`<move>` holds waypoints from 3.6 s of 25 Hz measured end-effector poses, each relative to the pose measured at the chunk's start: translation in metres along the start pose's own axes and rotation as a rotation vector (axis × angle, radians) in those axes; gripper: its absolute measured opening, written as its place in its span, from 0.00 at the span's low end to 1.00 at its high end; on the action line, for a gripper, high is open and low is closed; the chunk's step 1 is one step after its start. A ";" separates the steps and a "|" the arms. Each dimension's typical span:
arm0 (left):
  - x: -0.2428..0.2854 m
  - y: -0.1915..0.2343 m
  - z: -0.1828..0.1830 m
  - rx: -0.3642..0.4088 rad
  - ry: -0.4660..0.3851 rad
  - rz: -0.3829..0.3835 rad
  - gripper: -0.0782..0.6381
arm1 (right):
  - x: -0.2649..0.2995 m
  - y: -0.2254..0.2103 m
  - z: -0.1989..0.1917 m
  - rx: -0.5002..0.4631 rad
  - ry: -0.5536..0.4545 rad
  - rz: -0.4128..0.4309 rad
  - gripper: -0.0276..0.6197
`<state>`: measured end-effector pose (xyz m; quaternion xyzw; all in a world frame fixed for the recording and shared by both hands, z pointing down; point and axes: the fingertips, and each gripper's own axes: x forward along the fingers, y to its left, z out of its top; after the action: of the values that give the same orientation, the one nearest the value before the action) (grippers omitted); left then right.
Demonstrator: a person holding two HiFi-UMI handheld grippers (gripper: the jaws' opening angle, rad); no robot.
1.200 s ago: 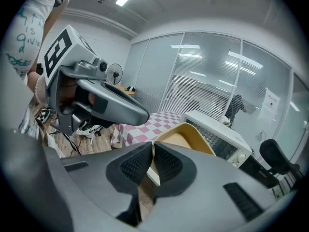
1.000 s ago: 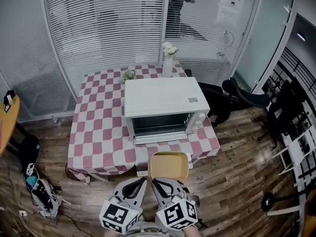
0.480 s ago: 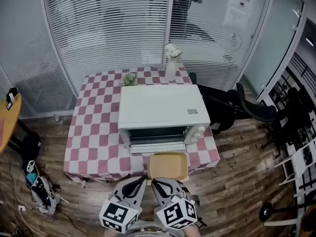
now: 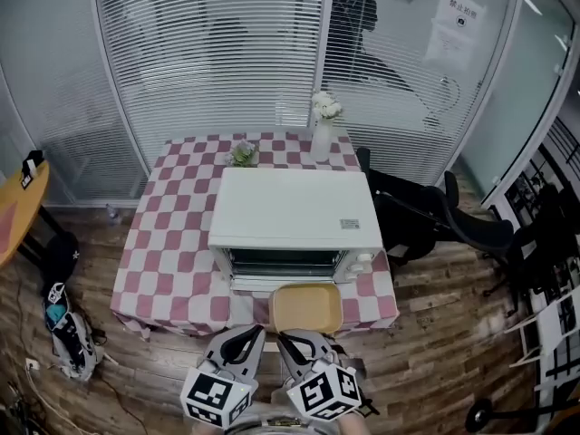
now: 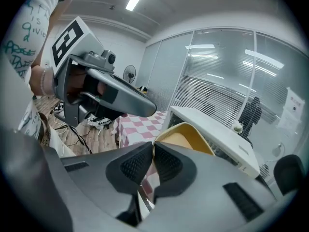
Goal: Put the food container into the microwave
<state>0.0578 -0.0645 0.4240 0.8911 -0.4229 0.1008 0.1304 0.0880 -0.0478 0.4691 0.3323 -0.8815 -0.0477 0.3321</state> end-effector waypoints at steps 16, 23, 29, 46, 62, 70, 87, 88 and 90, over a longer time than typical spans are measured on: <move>0.031 0.040 0.006 -0.046 0.013 0.067 0.13 | 0.053 -0.016 -0.011 -0.088 0.027 0.116 0.06; 0.051 0.076 0.022 -0.024 -0.003 0.048 0.13 | 0.083 -0.025 -0.002 -0.078 0.068 0.135 0.06; 0.057 0.098 0.010 -0.048 0.023 0.037 0.13 | 0.113 -0.028 -0.012 -0.084 0.093 0.133 0.06; 0.060 0.120 -0.011 -0.017 0.082 -0.039 0.13 | 0.163 -0.057 -0.028 -0.081 0.184 0.048 0.06; 0.069 0.124 -0.021 -0.056 0.104 0.037 0.13 | 0.190 -0.088 -0.048 -0.099 0.201 0.061 0.06; 0.068 0.128 -0.023 -0.068 0.111 0.046 0.13 | 0.206 -0.101 -0.052 -0.121 0.219 0.027 0.06; 0.056 0.142 -0.026 -0.080 0.114 0.094 0.13 | 0.243 -0.116 -0.059 -0.080 0.230 -0.050 0.06; 0.055 0.142 -0.026 -0.083 0.117 0.094 0.13 | 0.244 -0.116 -0.059 -0.078 0.230 -0.050 0.06; 0.053 0.143 -0.028 -0.086 0.121 0.097 0.13 | 0.245 -0.116 -0.059 -0.077 0.230 -0.050 0.06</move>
<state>-0.0226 -0.1816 0.4866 0.8553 -0.4610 0.1424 0.1888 0.0522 -0.2809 0.6149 0.3445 -0.8265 -0.0512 0.4422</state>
